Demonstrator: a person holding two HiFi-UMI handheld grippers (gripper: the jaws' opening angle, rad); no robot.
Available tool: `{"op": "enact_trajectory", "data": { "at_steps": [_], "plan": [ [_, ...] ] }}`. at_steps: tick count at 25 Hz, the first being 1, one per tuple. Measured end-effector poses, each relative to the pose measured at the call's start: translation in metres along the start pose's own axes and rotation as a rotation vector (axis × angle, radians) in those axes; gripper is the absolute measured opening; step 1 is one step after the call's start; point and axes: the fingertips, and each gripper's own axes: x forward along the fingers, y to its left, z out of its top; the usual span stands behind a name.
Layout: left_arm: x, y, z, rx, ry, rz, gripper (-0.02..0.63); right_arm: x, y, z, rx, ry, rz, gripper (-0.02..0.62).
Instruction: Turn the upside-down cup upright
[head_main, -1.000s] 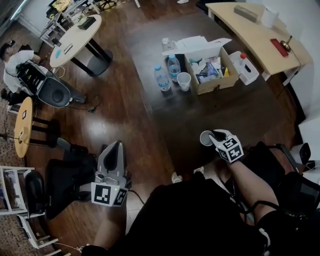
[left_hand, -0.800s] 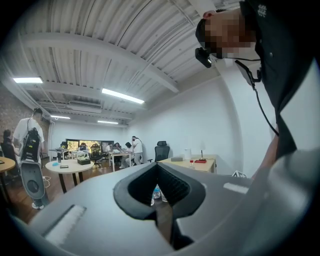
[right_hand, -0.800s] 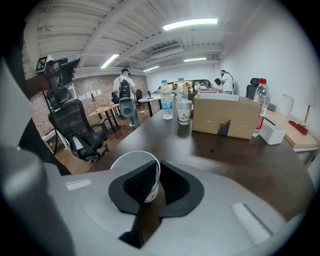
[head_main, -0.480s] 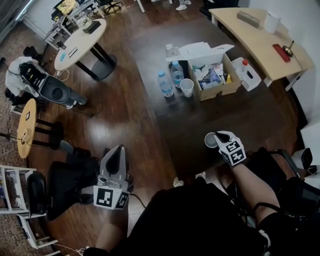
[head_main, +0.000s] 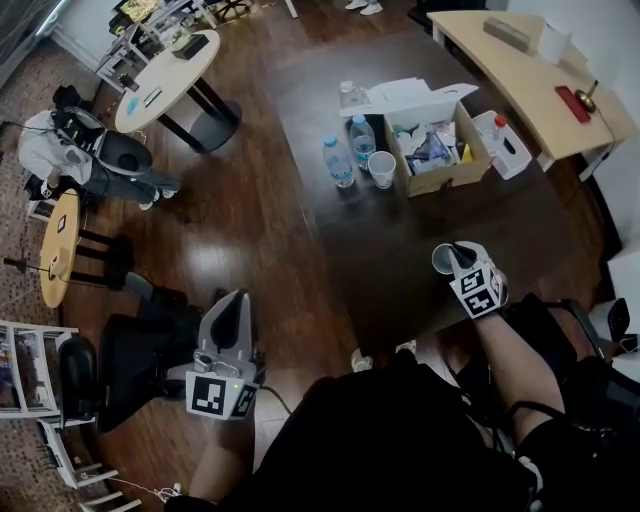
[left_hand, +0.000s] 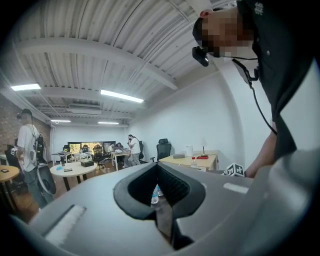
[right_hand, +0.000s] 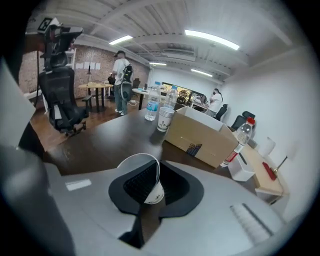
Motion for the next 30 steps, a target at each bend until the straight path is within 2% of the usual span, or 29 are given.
{"op": "enact_trajectory", "data": {
  "at_steps": [4, 7, 11, 17, 22, 30],
  "plan": [
    [-0.002, 0.002, -0.001, -0.004, 0.005, 0.011, 0.0, 0.001, 0.024, 0.005, -0.124, 0.014, 0.03, 0.026],
    [-0.002, 0.001, -0.001, -0.005, 0.003, 0.008, 0.0, -0.001, 0.048, 0.008, -0.166, 0.005, 0.073, 0.034],
    [0.0, 0.001, -0.001, -0.008, -0.005, 0.004, 0.0, -0.001, 0.076, 0.007, -0.104, -0.021, 0.141, 0.046],
    [0.0, 0.001, 0.0, -0.002, -0.004, 0.001, 0.0, 0.0, 0.1, -0.005, -0.078, -0.04, 0.168, 0.052],
    [0.0, 0.001, 0.0, 0.004, -0.002, -0.005, 0.0, 0.003, 0.105, -0.007, -0.034, -0.076, 0.173, 0.055],
    [0.001, 0.001, 0.002, 0.011, 0.0, -0.008, 0.0, 0.001, 0.106, -0.002, 0.064, -0.153, 0.246, 0.074]
  ]
}}
